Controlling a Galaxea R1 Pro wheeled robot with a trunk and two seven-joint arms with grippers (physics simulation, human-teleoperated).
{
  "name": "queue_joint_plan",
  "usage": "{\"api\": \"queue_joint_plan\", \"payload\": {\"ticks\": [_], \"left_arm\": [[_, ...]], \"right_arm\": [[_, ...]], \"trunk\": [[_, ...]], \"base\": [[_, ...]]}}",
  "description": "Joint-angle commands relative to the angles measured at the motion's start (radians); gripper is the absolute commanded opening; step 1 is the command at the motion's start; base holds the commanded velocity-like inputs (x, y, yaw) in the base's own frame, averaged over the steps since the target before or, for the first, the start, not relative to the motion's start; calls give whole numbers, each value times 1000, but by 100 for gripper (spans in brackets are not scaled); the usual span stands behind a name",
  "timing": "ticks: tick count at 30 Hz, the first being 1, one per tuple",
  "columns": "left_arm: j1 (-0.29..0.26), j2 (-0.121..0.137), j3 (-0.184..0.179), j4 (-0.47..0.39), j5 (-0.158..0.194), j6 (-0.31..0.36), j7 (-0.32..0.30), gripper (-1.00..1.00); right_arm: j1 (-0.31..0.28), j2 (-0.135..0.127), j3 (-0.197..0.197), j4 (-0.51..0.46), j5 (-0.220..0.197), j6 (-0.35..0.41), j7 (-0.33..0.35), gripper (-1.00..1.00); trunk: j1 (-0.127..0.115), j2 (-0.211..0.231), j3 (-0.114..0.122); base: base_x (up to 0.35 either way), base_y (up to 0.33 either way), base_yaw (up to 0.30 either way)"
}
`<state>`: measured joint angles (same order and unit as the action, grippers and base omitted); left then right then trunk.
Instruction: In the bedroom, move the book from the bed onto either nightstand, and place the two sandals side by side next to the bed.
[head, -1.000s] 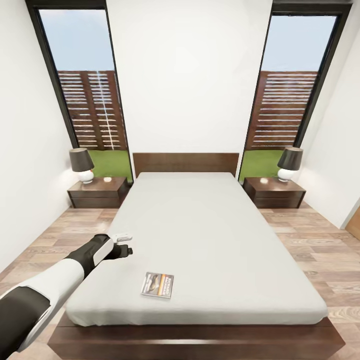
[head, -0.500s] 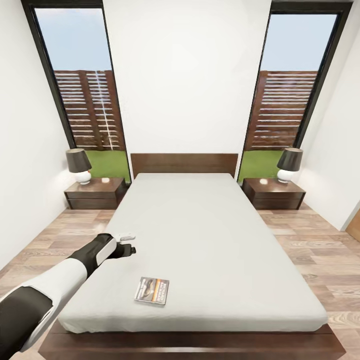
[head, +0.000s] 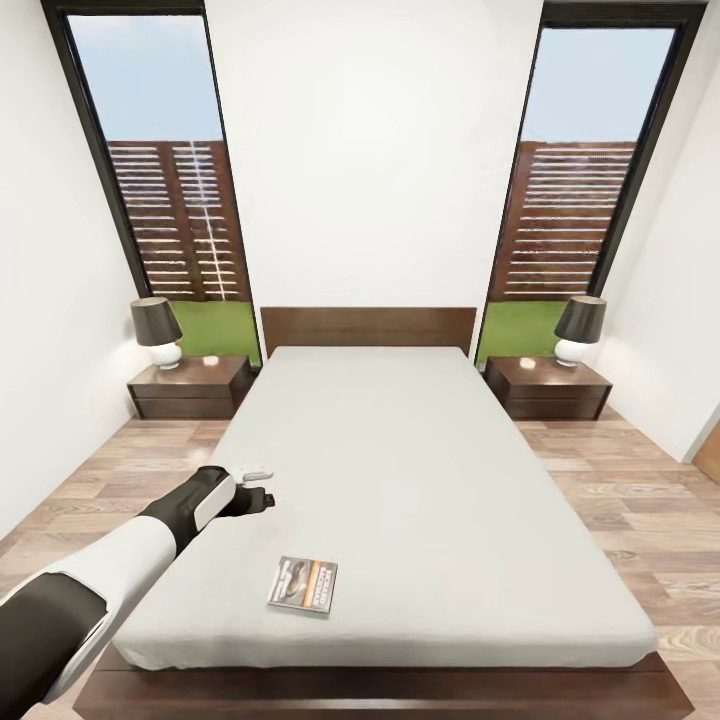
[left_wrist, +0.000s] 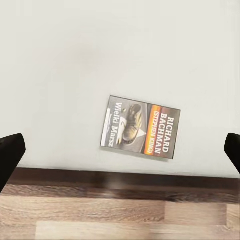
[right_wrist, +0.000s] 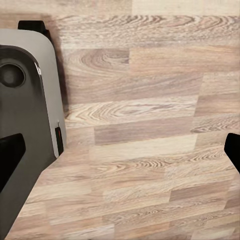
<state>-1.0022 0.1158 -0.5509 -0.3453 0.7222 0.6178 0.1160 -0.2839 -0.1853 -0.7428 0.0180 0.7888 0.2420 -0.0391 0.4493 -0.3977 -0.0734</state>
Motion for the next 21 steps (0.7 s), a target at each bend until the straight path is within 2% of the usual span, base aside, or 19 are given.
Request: {"api": "queue_joint_plan", "payload": {"ticks": [1, 9, 21], "left_arm": [[-1, 1, -7, -3, 11, 5, 7, 100], [-3, 1, -8, -8, 11, 8, 7, 100], [-14, -11, -8, -21, 10, 15, 9, 100]], "right_arm": [[-1, 0, -9, 2, 9, 2, -4, 100], [-1, -2, -9, 2, 7, 2, -4, 100], [0, 0, -9, 2, 7, 2, -5, 100]], "trunk": [[1, -2, -2], [1, -2, -2], [1, -2, -2]], "base": [[13, -1, 0], [22, 0, 0], [137, -6, 0]]}}
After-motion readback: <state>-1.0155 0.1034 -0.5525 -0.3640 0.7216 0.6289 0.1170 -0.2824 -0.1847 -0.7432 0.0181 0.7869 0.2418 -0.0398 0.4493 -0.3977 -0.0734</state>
